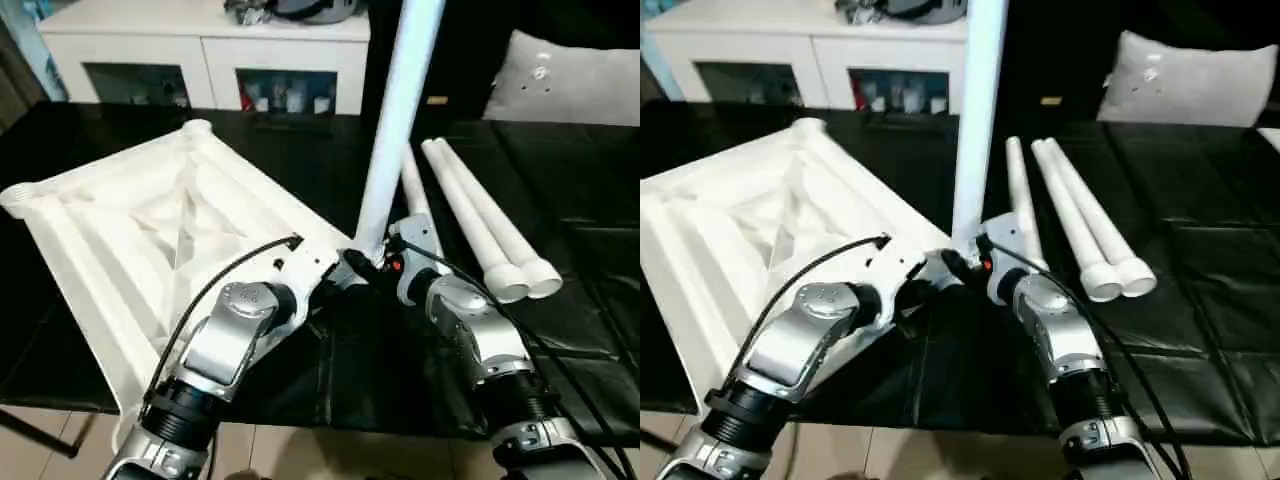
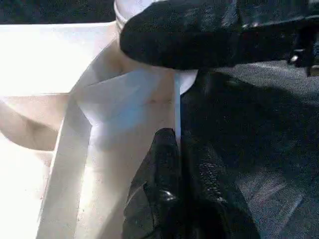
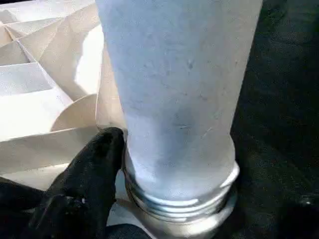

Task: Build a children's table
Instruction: Rotate leg to tighten, then rotate table base

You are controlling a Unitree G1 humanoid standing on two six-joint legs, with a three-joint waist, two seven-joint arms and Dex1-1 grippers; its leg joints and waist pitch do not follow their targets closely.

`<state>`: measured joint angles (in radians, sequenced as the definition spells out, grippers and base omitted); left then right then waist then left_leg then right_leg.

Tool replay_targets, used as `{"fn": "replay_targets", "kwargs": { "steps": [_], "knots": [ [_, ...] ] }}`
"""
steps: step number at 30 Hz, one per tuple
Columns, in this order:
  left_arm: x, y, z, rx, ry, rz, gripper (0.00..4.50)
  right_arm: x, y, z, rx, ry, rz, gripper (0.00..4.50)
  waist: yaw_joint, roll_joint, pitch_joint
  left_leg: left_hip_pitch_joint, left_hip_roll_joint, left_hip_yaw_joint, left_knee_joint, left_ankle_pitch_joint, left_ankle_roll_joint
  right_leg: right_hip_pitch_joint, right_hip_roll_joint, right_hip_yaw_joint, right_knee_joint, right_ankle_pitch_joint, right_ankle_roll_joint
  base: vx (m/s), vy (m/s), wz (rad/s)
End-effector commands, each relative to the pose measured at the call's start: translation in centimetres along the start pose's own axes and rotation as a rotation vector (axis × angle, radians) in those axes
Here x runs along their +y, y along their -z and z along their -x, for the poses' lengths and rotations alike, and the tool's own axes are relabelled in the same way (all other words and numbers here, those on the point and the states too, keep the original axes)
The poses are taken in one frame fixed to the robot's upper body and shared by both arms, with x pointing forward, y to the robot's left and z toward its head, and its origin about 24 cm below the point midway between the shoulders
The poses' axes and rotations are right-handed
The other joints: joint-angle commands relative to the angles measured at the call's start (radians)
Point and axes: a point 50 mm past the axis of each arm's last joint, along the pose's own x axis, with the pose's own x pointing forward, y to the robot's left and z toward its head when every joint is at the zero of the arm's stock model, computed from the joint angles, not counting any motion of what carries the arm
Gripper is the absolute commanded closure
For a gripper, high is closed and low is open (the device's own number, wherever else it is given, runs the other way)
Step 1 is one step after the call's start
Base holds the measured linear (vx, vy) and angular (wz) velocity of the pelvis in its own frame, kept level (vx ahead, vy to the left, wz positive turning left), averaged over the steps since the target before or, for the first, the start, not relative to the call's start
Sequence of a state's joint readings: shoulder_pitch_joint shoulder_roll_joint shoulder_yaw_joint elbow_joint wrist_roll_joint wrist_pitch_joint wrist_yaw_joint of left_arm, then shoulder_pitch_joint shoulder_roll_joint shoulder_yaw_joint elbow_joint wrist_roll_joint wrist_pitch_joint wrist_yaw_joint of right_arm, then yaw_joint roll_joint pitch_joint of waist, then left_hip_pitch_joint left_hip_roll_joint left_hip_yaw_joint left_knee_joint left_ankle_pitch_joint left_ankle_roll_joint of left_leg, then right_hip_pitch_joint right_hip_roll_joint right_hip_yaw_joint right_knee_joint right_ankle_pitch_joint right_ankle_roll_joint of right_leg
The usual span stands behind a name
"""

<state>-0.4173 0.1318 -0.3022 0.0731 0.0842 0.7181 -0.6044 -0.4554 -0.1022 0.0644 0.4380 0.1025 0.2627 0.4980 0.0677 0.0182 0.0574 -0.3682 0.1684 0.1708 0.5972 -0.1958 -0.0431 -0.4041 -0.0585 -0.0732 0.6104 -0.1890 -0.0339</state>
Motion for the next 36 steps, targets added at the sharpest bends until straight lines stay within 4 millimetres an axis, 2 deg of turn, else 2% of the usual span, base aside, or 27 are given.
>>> {"fn": "replay_targets", "kwargs": {
  "steps": [1, 2, 3, 4, 7, 9, 10, 12, 17, 24, 26, 28, 30, 32, 34, 36],
  "knots": [
    [-0.8, -2.2, -0.1, -0.083, 0.055, -0.057, 4.50, 1.3, 0.8, -0.2, 0.026, -0.066, 0.021, 0.80, 0.009, 0.001, -0.069, 0.000, 0.056, -0.023, -0.059, -0.073, 0.095, 0.063, -0.090, 0.053, -0.069, -0.068, -0.229, 0.000, 0.000, 0.00],
    [-0.7, -2.2, -0.1, -0.082, 0.051, -0.058, 4.50, 1.1, 0.6, -0.1, 0.018, -0.054, 0.044, 0.61, 0.011, 0.002, -0.065, 0.002, 0.057, -0.022, -0.062, -0.114, 0.079, 0.063, -0.092, 0.053, -0.076, -0.135, -0.218, 0.000, 0.000, 0.00],
    [-0.7, -2.2, -0.1, -0.082, 0.051, -0.058, 4.50, 1.1, 0.6, -0.1, 0.017, -0.051, 0.047, 0.50, 0.011, 0.002, -0.065, 0.002, 0.057, -0.022, -0.062, -0.114, 0.079, 0.063, -0.092, 0.053, -0.076, -0.135, -0.218, 0.000, 0.000, 0.00],
    [-0.7, -2.3, -0.1, -0.087, 0.049, -0.062, 4.50, 1.0, 0.4, 0.1, 0.002, -0.054, 0.060, 0.42, 0.013, 0.000, -0.065, 0.004, 0.058, -0.022, -0.064, -0.134, 0.062, 0.062, -0.091, 0.054, -0.080, -0.178, -0.204, 0.000, 0.000, 0.00],
    [-0.6, -2.2, -0.1, -0.087, 0.045, -0.061, 4.50, 0.4, 0.0, 0.6, -0.011, -0.027, 0.080, 0.29, 0.017, 0.000, -0.064, 0.005, 0.059, -0.023, -0.066, -0.136, 0.055, 0.062, -0.092, 0.055, -0.081, -0.194, -0.191, 0.000, 0.000, 0.00],
    [-0.2, -2.1, -0.3, -0.081, 0.035, -0.059, 4.50, -0.9, -0.5, 2.1, -0.018, 0.027, 0.113, 0.02, 0.026, -0.005, -0.066, 0.003, 0.056, -0.021, -0.063, -0.101, 0.059, 0.063, -0.089, 0.058, -0.078, -0.162, -0.176, 0.000, 0.000, 0.00],
    [0.0, -2.1, -0.4, -0.078, 0.028, -0.058, 4.50, -1.1, -0.5, 2.5, -0.017, 0.039, 0.100, 0.02, 0.029, -0.009, -0.069, 0.005, 0.057, -0.021, -0.061, -0.090, 0.065, 0.063, -0.088, 0.058, -0.074, -0.139, -0.176, 0.000, 0.000, 0.00],
    [0.2, -2.0, -0.5, -0.077, 0.017, -0.057, 4.50, -1.4, -0.5, 3.1, -0.014, 0.042, 0.063, 0.02, 0.030, -0.010, -0.068, 0.003, 0.056, -0.020, -0.062, -0.084, 0.072, 0.063, -0.089, 0.057, -0.074, -0.132, -0.177, 0.000, 0.000, 0.00],
    [0.9, -2.6, -1.0, -0.129, -0.006, -0.053, 4.50, -2.4, -0.7, 5.0, -0.035, 0.116, 0.086, 0.02, 0.035, -0.008, -0.066, 0.003, 0.054, -0.021, -0.063, -0.115, 0.061, 0.061, -0.089, 0.056, -0.085, -0.204, -0.147, 0.000, 0.000, 0.00],
    [1.9, -3.6, -2.3, -0.202, -0.034, -0.011, 4.50, -3.0, -1.4, 6.1, -0.083, 0.221, 0.097, 0.02, 0.036, -0.011, -0.065, 0.004, 0.046, -0.018, -0.063, -0.126, 0.059, 0.057, -0.086, 0.054, -0.097, -0.263, -0.111, 0.000, 0.000, 0.00],
    [2.3, -4.0, -2.7, -0.221, -0.034, 0.018, 4.50, -2.8, -1.5, 6.2, -0.086, 0.217, 0.069, 0.02, 0.038, -0.008, -0.067, 0.004, 0.048, -0.022, -0.064, -0.124, 0.056, 0.059, -0.089, 0.053, -0.093, -0.263, -0.112, 0.000, 0.000, 0.00],
    [2.6, -4.4, -3.0, -0.241, -0.033, 0.044, 4.07, -2.6, -1.4, 6.2, -0.079, 0.205, 0.062, 0.00, 0.040, -0.008, -0.067, 0.002, 0.047, -0.022, -0.063, -0.122, 0.061, 0.060, -0.089, 0.053, -0.093, -0.265, -0.114, 0.000, 0.000, 0.00],
    [2.8, -5.0, -3.1, -0.264, -0.046, 0.043, 3.94, -2.5, -1.3, 6.1, -0.069, 0.204, 0.074, 0.00, 0.044, -0.008, -0.071, 0.000, 0.049, -0.023, -0.060, -0.101, 0.065, 0.063, -0.094, 0.054, -0.090, -0.227, -0.130, 0.000, 0.000, 0.00],
    [3.1, -5.7, -3.1, -0.300, -0.079, 0.011, 3.80, -2.4, -1.1, 6.1, -0.062, 0.213, 0.079, 0.00, 0.047, -0.006, -0.072, 0.002, 0.054, -0.024, -0.060, -0.095, 0.071, 0.060, -0.091, 0.053, -0.083, -0.174, -0.149, 0.000, 0.000, 0.00],
    [3.3, -5.9, -3.0, -0.318, -0.093, 0.007, 3.80, -2.3, -1.0, 6.2, -0.062, 0.215, 0.075, 0.00, 0.047, -0.008, -0.071, 0.000, 0.053, -0.024, -0.061, -0.096, 0.074, 0.063, -0.092, 0.054, -0.081, -0.162, -0.152, 0.000, 0.000, 0.00],
    [3.5, -5.9, -2.8, -0.326, -0.096, 0.019, 3.62, -2.2, -1.1, 6.2, -0.064, 0.214, 0.070, 0.00, 0.045, -0.008, -0.069, -0.002, 0.050, -0.022, -0.060, -0.099, 0.074, 0.065, -0.092, 0.053, -0.082, -0.172, -0.151, 0.000, 0.000, 0.00]
  ]
}}
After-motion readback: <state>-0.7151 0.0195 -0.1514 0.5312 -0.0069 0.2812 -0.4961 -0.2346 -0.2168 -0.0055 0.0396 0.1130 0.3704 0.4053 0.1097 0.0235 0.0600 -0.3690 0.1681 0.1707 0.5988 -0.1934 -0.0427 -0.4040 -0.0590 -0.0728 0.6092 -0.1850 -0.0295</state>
